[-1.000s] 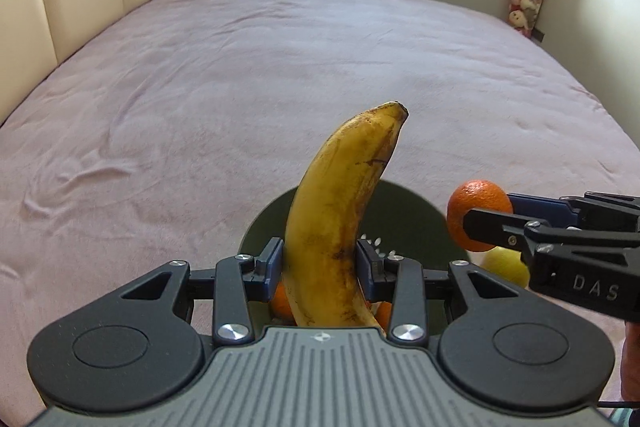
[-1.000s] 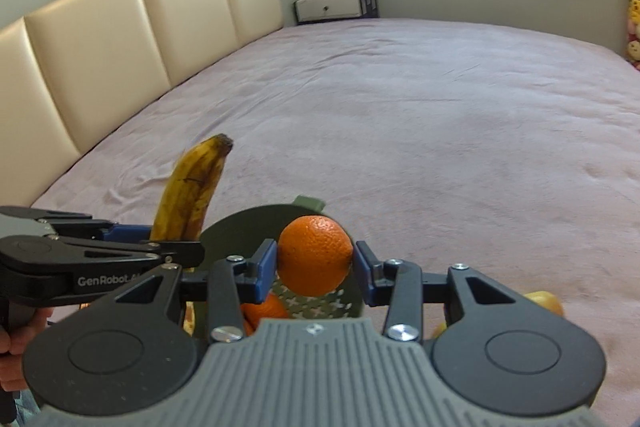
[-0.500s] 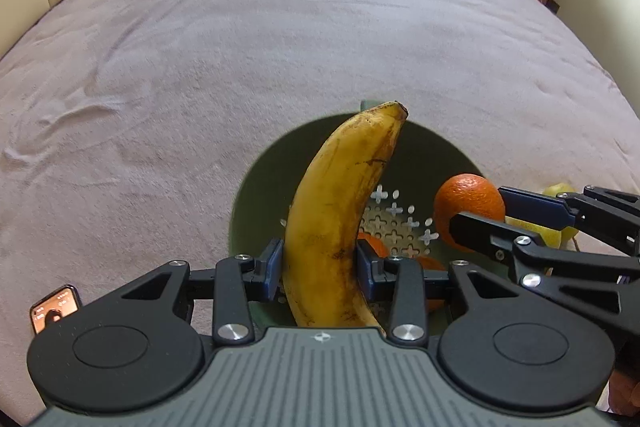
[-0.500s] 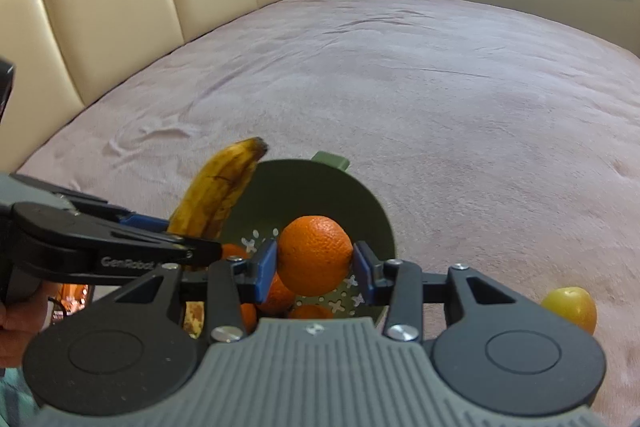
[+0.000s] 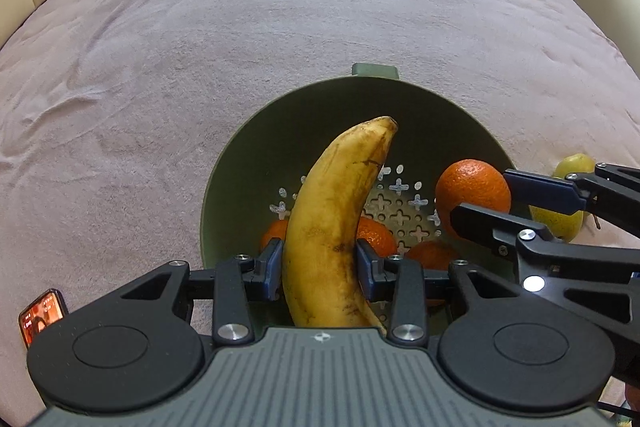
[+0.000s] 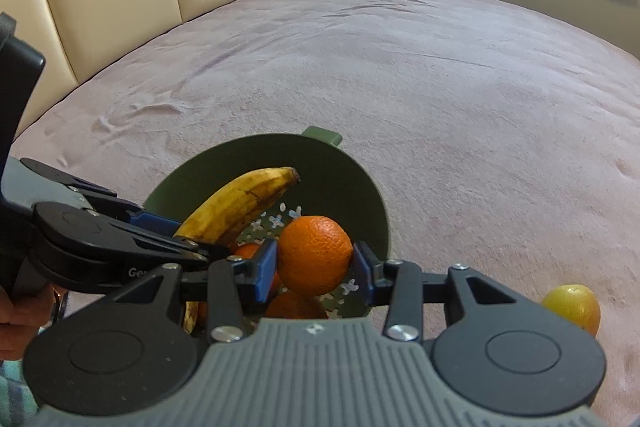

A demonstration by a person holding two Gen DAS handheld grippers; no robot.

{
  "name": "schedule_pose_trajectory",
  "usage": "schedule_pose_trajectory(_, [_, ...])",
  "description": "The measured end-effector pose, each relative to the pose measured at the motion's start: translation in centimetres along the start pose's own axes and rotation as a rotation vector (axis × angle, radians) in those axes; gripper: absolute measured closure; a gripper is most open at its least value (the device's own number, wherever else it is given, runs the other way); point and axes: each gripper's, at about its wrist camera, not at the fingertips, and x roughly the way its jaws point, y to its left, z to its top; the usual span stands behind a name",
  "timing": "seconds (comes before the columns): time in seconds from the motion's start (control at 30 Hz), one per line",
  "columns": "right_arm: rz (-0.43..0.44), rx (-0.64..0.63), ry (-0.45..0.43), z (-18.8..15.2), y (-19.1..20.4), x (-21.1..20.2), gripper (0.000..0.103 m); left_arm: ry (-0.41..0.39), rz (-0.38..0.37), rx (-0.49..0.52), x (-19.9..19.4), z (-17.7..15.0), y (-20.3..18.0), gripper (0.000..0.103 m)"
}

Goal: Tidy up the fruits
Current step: 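Lower the banana into the colander with the left tool while the right tool releases the mandarin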

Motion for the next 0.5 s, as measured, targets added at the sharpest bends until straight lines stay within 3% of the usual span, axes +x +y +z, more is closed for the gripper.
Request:
schedule_pose_trajectory(0.3, [-0.029, 0.006, 0.009, 0.0, -0.3, 0.7, 0.064, -0.036, 0.043, 0.097, 0.0, -0.4, -1.7, 0.060])
schedule_pose_trajectory(0.5, [-0.033, -0.012, 0.008, -0.1, -0.2, 0.8, 0.064, -0.020, 0.030, 0.068, 0.0, -0.4, -1.5, 0.059])
